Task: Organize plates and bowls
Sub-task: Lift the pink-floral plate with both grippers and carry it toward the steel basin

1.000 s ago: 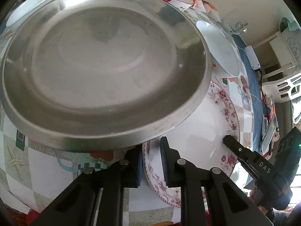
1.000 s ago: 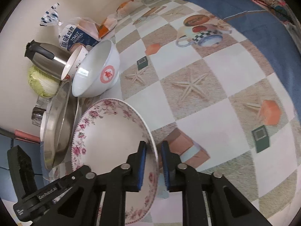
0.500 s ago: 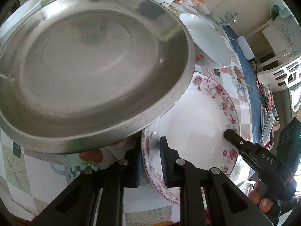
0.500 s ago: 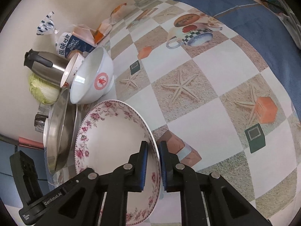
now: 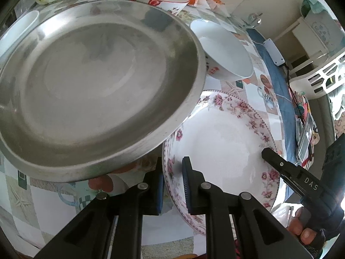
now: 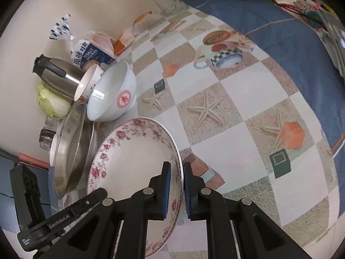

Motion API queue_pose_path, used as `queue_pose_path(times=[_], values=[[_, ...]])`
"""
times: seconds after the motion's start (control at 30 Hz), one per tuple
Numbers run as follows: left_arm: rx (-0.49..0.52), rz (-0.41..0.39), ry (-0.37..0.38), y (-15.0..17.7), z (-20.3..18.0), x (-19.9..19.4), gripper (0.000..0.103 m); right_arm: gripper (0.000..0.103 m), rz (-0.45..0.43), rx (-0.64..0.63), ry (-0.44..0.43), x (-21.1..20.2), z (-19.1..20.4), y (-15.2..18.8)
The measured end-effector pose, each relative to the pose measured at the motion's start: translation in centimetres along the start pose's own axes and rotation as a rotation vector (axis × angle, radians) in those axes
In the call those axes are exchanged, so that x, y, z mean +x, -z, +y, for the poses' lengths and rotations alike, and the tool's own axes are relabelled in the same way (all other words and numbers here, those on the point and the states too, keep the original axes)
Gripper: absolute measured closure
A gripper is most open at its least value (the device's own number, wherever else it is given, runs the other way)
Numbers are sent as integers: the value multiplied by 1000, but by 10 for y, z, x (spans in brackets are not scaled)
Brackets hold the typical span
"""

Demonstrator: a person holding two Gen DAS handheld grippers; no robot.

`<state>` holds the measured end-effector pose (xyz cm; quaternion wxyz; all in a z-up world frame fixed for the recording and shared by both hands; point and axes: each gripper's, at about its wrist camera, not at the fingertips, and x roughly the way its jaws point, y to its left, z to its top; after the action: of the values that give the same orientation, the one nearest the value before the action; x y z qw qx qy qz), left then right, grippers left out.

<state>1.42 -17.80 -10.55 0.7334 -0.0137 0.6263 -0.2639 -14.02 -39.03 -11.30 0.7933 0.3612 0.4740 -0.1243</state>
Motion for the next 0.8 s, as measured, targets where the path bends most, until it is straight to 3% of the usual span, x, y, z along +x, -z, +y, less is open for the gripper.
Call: queue_pose_path(times=[0.8], values=[[90, -48, 40, 1, -10, -27, 87, 91, -126, -33, 7, -41, 11, 5]])
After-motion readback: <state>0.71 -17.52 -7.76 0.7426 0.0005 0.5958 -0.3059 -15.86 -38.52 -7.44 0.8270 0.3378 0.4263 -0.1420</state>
